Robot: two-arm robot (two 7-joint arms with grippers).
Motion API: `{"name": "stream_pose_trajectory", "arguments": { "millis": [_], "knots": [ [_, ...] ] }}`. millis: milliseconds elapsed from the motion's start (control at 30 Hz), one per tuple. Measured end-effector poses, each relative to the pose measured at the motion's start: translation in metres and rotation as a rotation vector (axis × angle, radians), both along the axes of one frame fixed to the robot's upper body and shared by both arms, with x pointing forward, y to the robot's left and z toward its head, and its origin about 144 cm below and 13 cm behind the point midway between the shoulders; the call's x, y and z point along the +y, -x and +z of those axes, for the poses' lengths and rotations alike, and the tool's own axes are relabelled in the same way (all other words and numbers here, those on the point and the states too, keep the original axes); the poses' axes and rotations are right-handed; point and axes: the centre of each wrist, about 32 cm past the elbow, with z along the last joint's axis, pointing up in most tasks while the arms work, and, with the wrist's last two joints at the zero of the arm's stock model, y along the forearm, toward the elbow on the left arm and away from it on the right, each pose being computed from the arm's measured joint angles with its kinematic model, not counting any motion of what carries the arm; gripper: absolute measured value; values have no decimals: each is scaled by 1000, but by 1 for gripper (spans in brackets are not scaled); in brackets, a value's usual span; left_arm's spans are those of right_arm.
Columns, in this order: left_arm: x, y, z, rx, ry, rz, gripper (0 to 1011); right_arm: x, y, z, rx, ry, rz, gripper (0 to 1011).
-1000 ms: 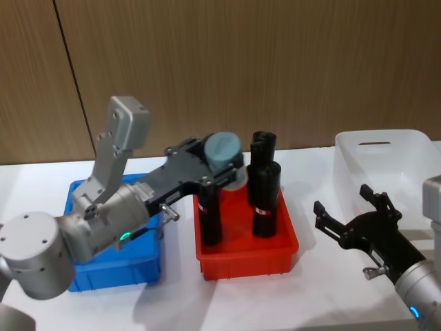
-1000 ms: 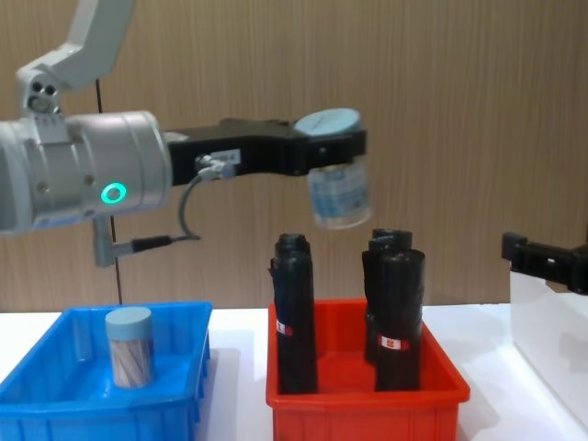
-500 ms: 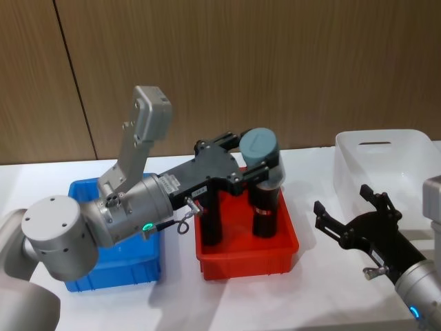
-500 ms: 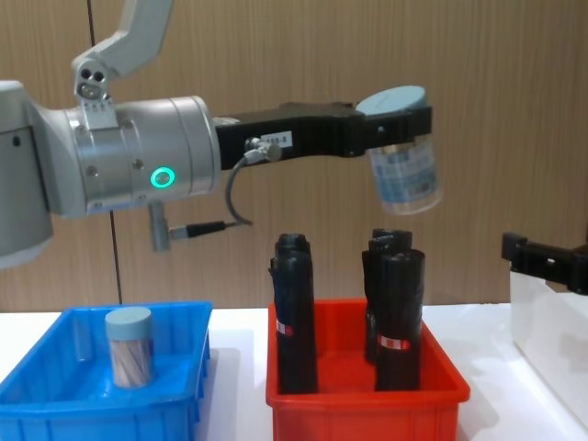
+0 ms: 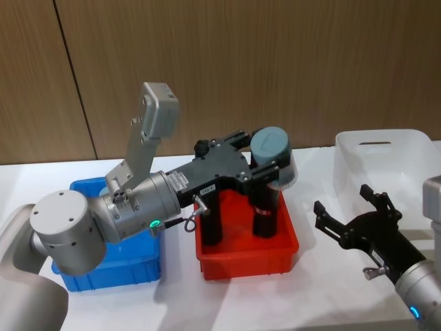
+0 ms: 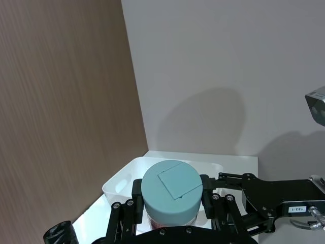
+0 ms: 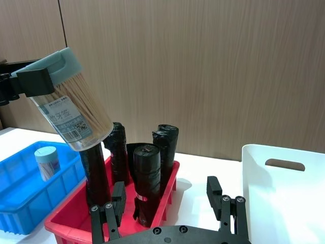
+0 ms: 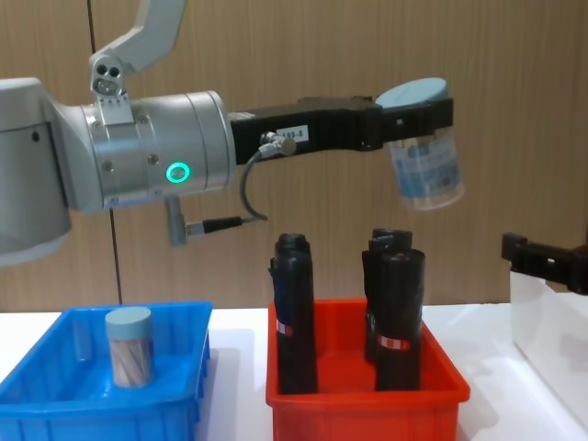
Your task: Pick the cotton swabs from the blue box and place them into the white box.
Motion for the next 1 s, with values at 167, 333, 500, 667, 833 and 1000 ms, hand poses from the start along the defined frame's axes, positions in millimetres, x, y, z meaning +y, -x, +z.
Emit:
{"name": "stream_pose_trajectory", "arguments": {
  "millis": [167,333,500,667,833,1000],
  "knots": [
    [-1,-1,0,0,1,-8,660,0,0,0,-1,4,4,1002],
    [-2,-2,1,-1,3,-13,660,0,-1,2,-4,30,21,1002],
    [-2,-2,1,-1,3,-17,660,-1,-2,5,-8,60,51,1002],
    [-2,-2,1,-2,4,-19,660,-1,-3,9,-14,86,87,1002],
    [-3,-2,1,-1,4,-20,661,0,-5,14,-22,110,129,1002],
    [-3,-3,1,-1,4,-21,660,2,-8,21,-31,128,162,1002]
  ]
}}
